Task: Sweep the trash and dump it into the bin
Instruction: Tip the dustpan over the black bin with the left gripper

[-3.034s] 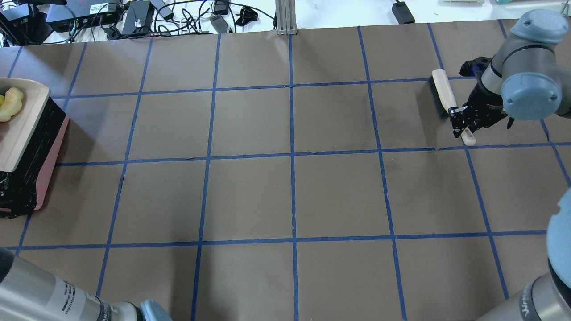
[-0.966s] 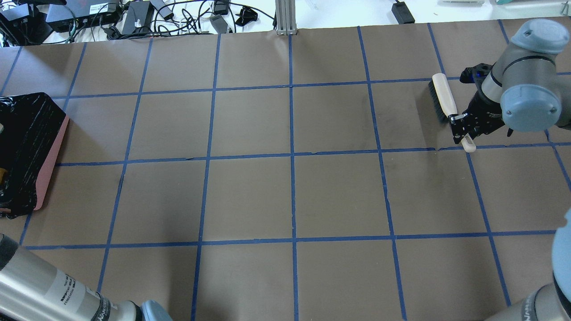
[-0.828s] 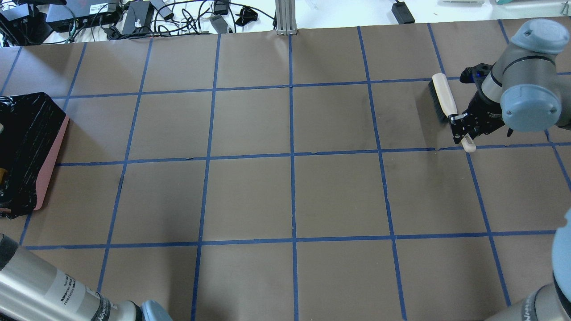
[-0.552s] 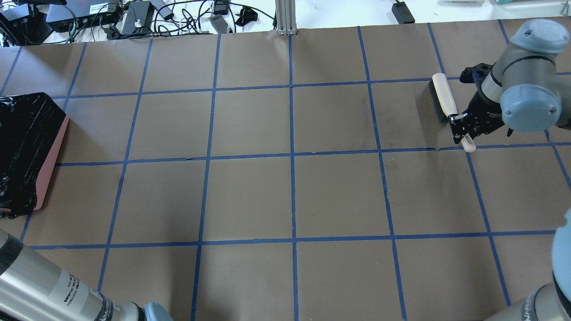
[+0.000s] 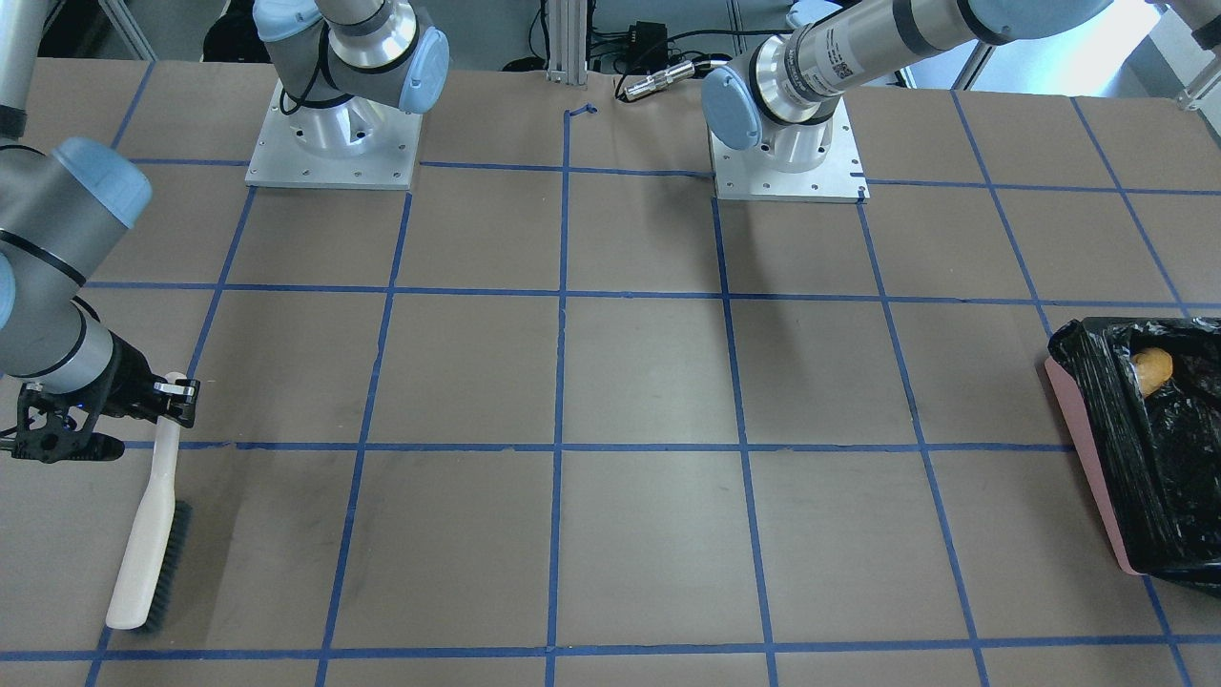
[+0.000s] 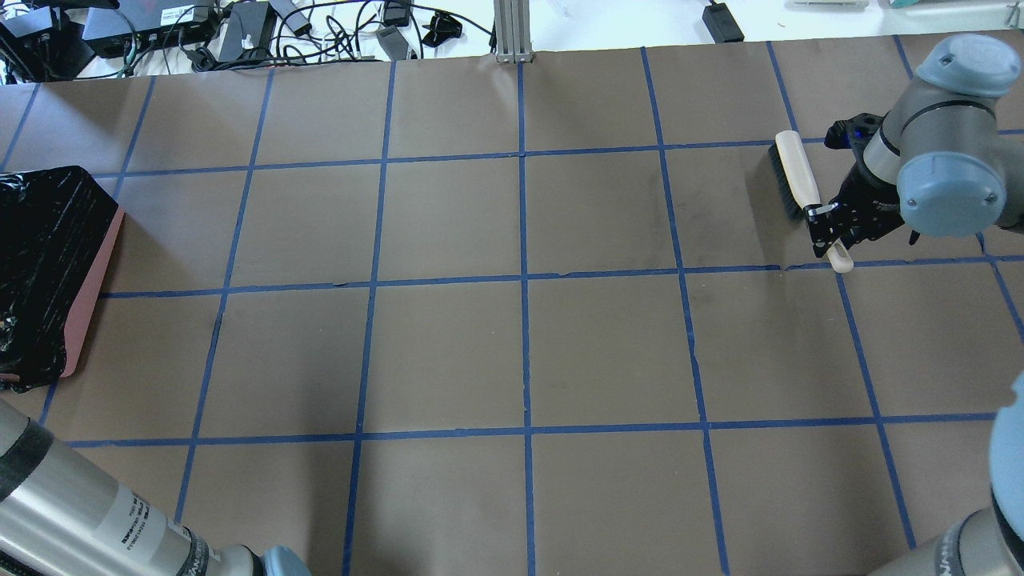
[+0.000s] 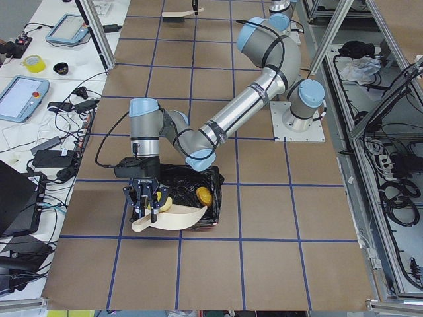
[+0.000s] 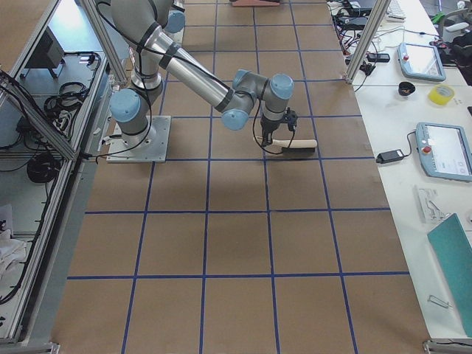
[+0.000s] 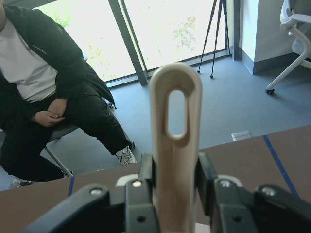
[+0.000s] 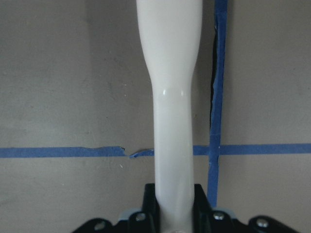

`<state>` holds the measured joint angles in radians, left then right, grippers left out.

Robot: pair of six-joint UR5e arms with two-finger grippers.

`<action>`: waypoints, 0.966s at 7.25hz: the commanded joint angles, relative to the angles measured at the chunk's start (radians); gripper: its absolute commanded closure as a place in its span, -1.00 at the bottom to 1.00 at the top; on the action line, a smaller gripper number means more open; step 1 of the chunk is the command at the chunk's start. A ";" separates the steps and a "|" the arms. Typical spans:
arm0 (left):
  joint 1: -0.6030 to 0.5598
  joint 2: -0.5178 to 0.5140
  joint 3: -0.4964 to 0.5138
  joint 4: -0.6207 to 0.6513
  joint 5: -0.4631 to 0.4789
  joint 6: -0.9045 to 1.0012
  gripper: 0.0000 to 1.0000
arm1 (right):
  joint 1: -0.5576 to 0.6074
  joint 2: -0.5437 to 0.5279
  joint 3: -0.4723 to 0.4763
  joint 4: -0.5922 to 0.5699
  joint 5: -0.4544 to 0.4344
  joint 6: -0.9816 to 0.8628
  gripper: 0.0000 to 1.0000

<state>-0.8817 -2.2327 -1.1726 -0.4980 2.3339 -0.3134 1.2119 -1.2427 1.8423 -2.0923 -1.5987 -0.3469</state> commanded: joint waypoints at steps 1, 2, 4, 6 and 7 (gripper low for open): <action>-0.071 -0.008 -0.009 0.027 0.185 0.008 1.00 | 0.000 -0.001 0.000 0.000 -0.001 0.000 0.60; -0.107 -0.013 -0.030 0.029 0.285 0.007 1.00 | 0.000 0.000 0.000 0.000 -0.001 0.000 0.58; -0.118 -0.018 -0.070 0.068 0.366 0.004 1.00 | 0.000 0.000 0.000 0.001 0.000 0.003 0.10; -0.118 -0.051 -0.088 0.058 0.447 0.020 1.00 | 0.000 -0.001 0.000 0.001 0.000 0.003 -0.10; -0.118 -0.068 -0.102 0.058 0.491 0.064 1.00 | 0.000 -0.001 0.000 0.001 0.000 0.005 -0.16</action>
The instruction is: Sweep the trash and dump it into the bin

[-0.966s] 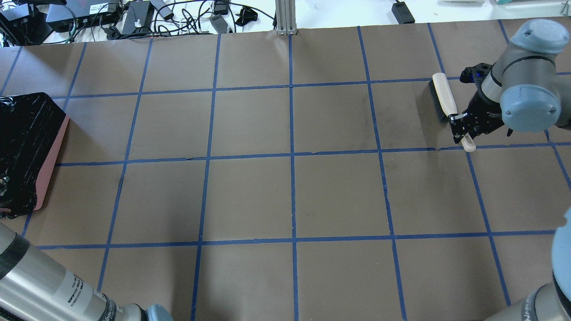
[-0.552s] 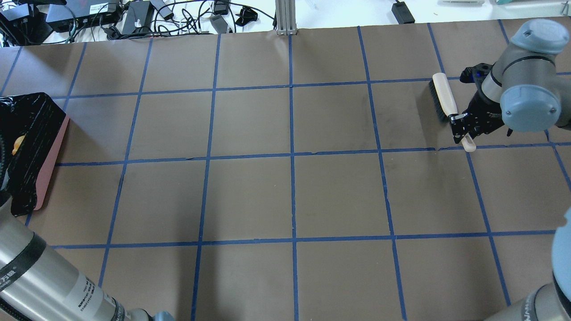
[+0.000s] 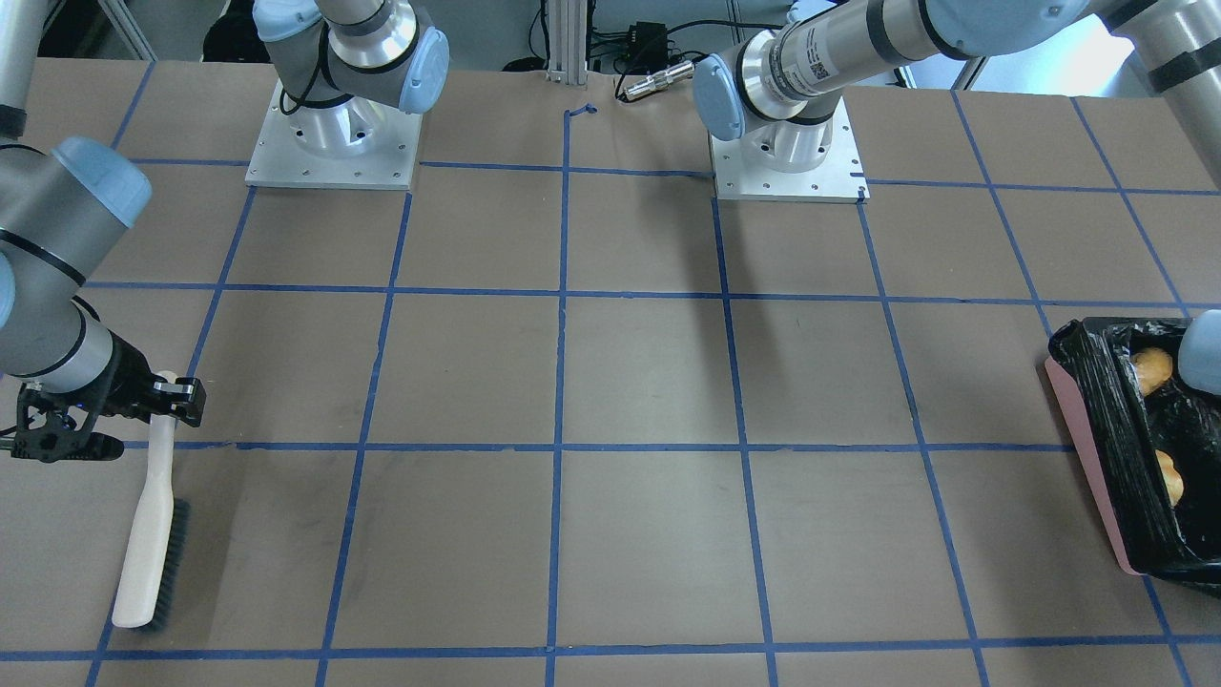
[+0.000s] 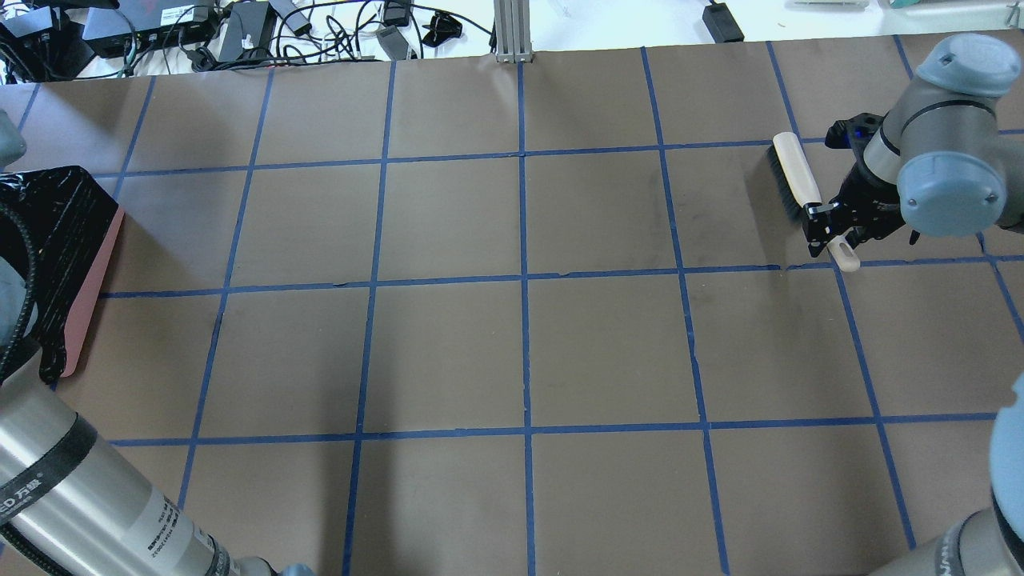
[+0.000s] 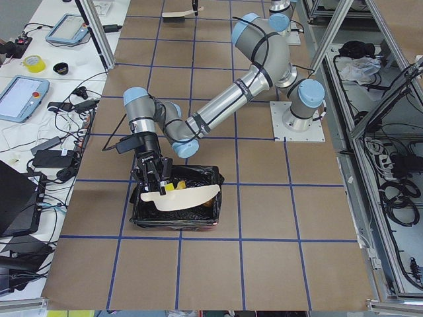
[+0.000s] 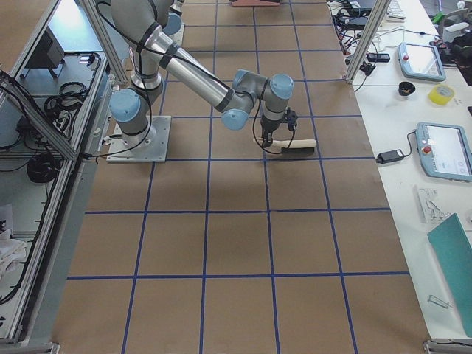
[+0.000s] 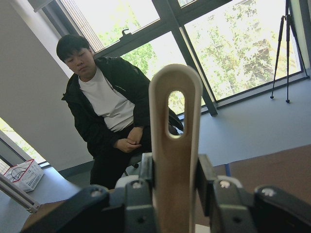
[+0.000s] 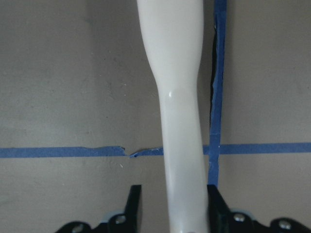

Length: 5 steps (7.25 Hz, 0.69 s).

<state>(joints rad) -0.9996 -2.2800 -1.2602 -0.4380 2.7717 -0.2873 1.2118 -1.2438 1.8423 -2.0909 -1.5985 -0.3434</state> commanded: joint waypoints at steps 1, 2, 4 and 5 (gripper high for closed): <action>-0.001 -0.027 -0.018 -0.008 0.089 0.068 1.00 | 0.000 0.000 0.000 0.000 0.000 0.001 -0.32; -0.001 -0.030 -0.013 -0.049 0.151 0.088 1.00 | 0.000 0.000 0.000 0.000 0.000 0.000 -0.67; -0.001 -0.029 -0.007 -0.096 0.222 0.088 1.00 | 0.000 -0.005 -0.002 0.005 0.002 0.000 -1.00; -0.001 -0.029 -0.004 -0.146 0.256 0.086 1.00 | 0.000 -0.009 -0.011 0.011 -0.001 0.000 -1.00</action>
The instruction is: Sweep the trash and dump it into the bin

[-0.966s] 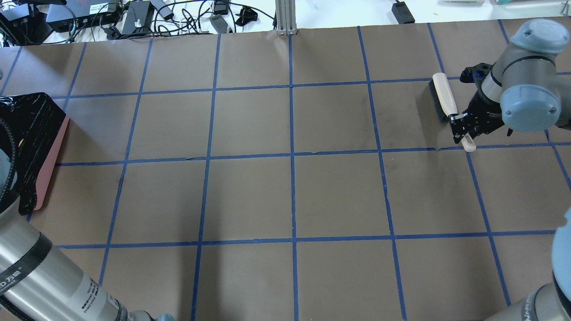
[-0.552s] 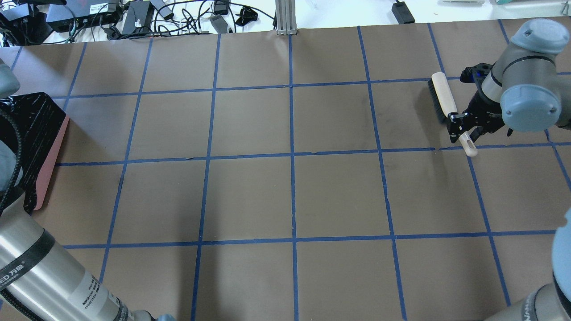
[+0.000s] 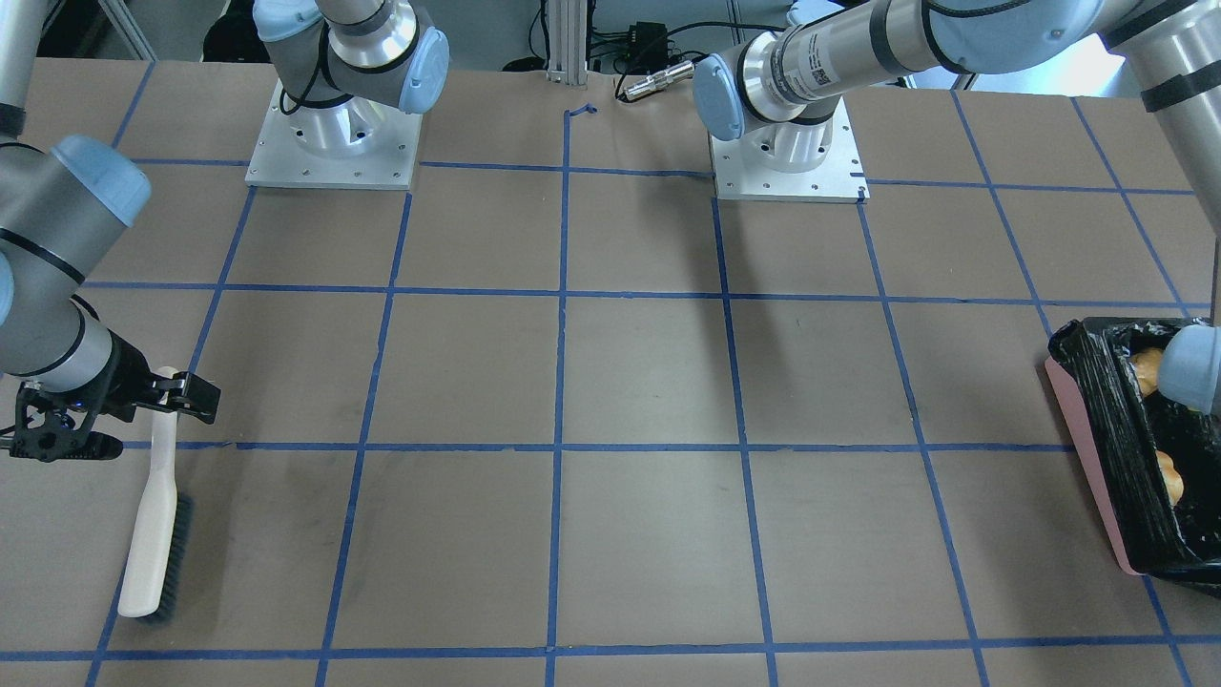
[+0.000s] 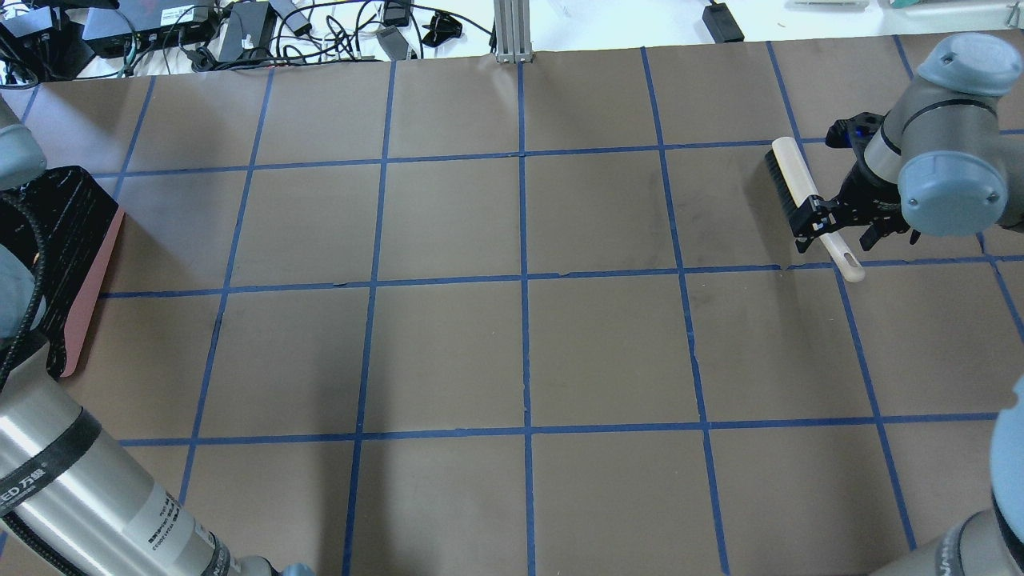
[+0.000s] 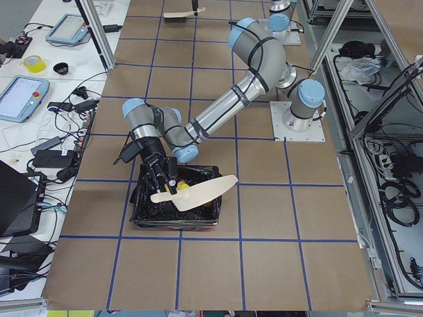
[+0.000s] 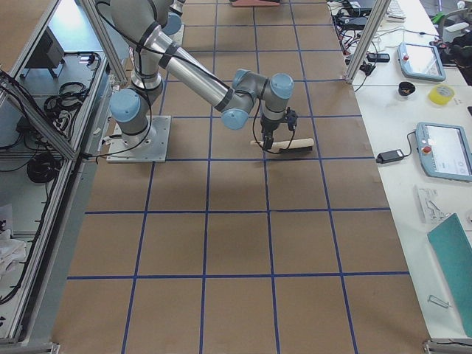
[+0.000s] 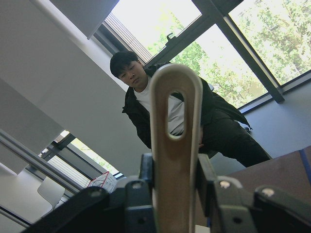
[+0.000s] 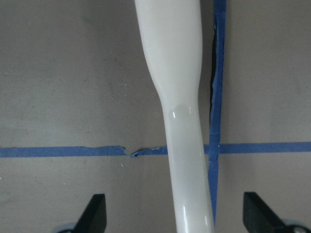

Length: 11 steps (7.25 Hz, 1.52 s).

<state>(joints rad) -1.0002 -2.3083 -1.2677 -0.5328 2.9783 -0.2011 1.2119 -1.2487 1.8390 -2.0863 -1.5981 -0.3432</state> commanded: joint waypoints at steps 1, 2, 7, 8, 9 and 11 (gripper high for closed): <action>0.000 -0.002 0.011 -0.056 0.060 0.000 1.00 | 0.000 -0.020 -0.012 0.006 -0.002 0.000 -1.00; 0.000 -0.003 0.007 -0.102 0.118 0.000 1.00 | 0.000 -0.026 -0.012 0.006 0.000 0.000 -1.00; -0.008 0.020 0.146 -0.135 -0.119 -0.003 1.00 | 0.005 -0.200 -0.014 0.108 0.000 0.012 -1.00; -0.012 0.029 0.152 -0.122 -0.202 0.000 1.00 | 0.005 -0.256 -0.014 0.156 0.003 0.018 -1.00; -0.012 0.038 0.174 -0.124 -0.275 0.023 1.00 | 0.008 -0.277 -0.014 0.184 0.012 0.020 -1.00; -0.012 0.068 0.188 -0.124 -0.484 0.017 1.00 | 0.059 -0.269 -0.097 0.247 0.018 0.093 -1.00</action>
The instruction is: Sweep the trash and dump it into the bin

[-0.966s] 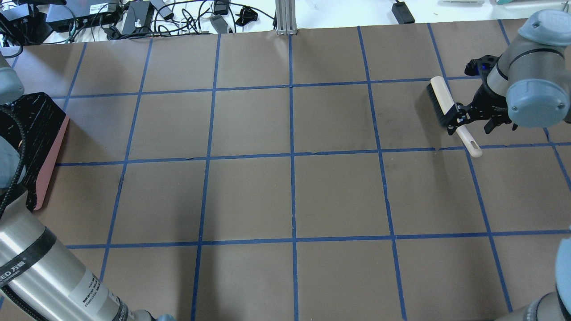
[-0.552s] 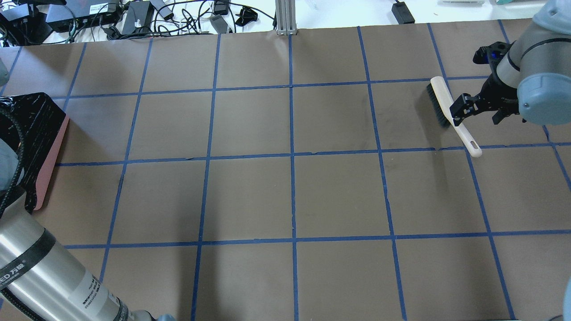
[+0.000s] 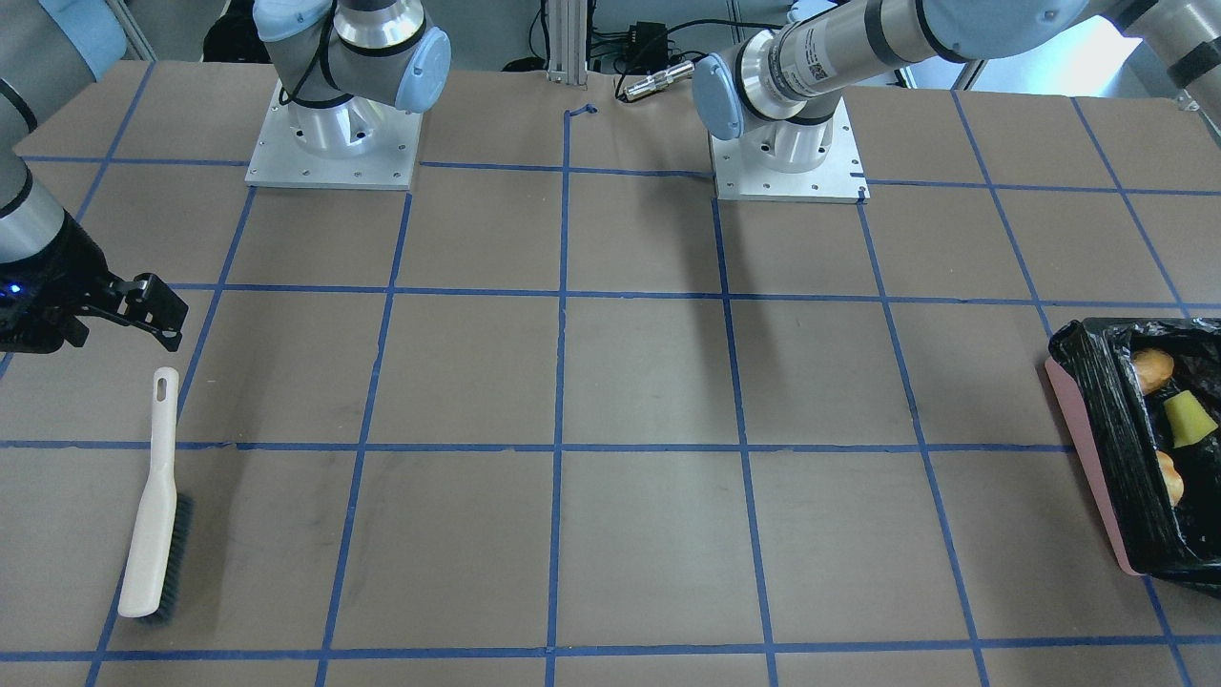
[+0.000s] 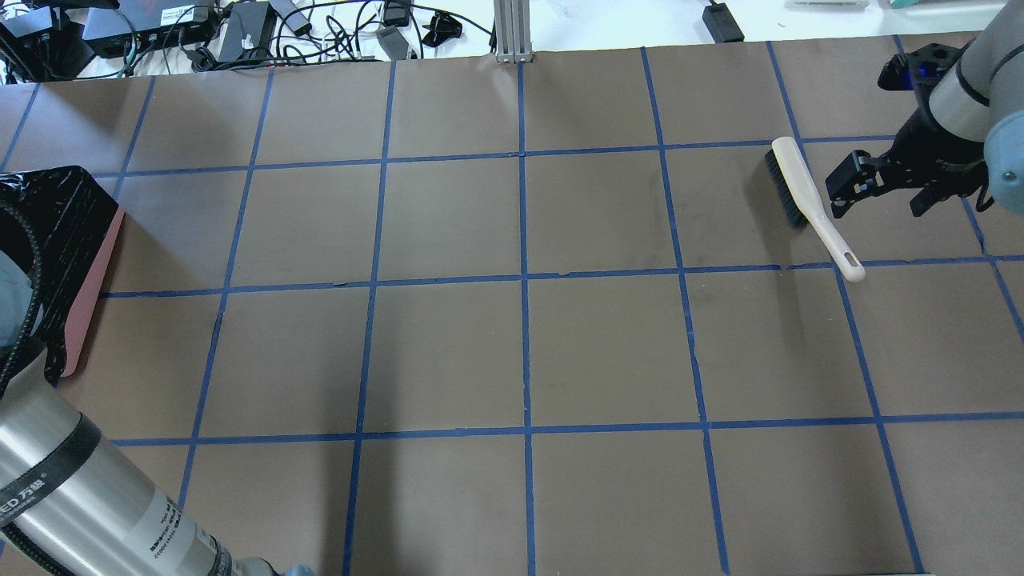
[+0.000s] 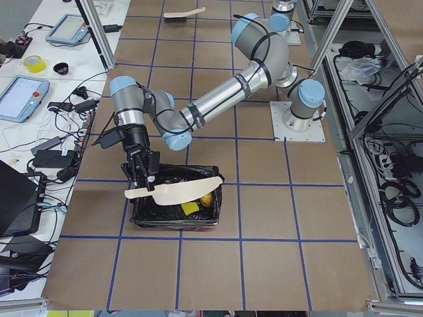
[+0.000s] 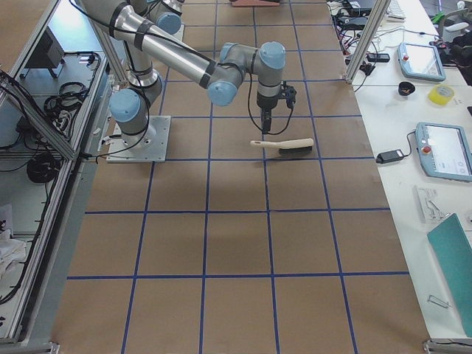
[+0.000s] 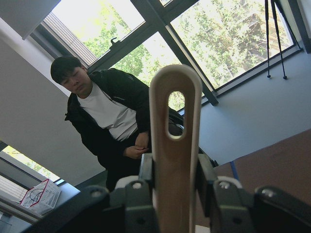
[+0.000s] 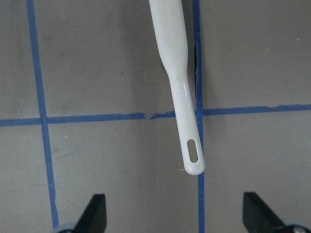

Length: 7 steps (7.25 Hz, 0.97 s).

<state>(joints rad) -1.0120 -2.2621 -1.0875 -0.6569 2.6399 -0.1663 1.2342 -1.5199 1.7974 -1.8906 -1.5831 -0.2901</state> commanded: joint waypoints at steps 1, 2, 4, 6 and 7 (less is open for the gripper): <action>0.000 0.042 0.006 -0.004 -0.301 -0.083 1.00 | 0.083 0.007 -0.134 0.132 0.003 0.127 -1.00; -0.002 0.059 0.003 -0.059 -0.358 -0.149 1.00 | 0.138 0.020 -0.194 0.171 0.003 0.187 -1.00; -0.035 0.085 -0.002 -0.189 -0.428 -0.350 1.00 | 0.246 0.036 -0.224 0.171 0.005 0.306 -1.00; -0.104 0.101 0.000 -0.197 -0.460 -0.482 1.00 | 0.263 0.037 -0.237 0.179 0.005 0.308 -1.00; -0.131 0.124 0.000 -0.245 -0.494 -0.548 1.00 | 0.278 0.043 -0.251 0.211 0.021 0.310 -1.00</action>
<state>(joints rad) -1.1073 -2.1594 -1.0877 -0.8622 2.1789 -0.6316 1.4947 -1.4805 1.5615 -1.7070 -1.5750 0.0152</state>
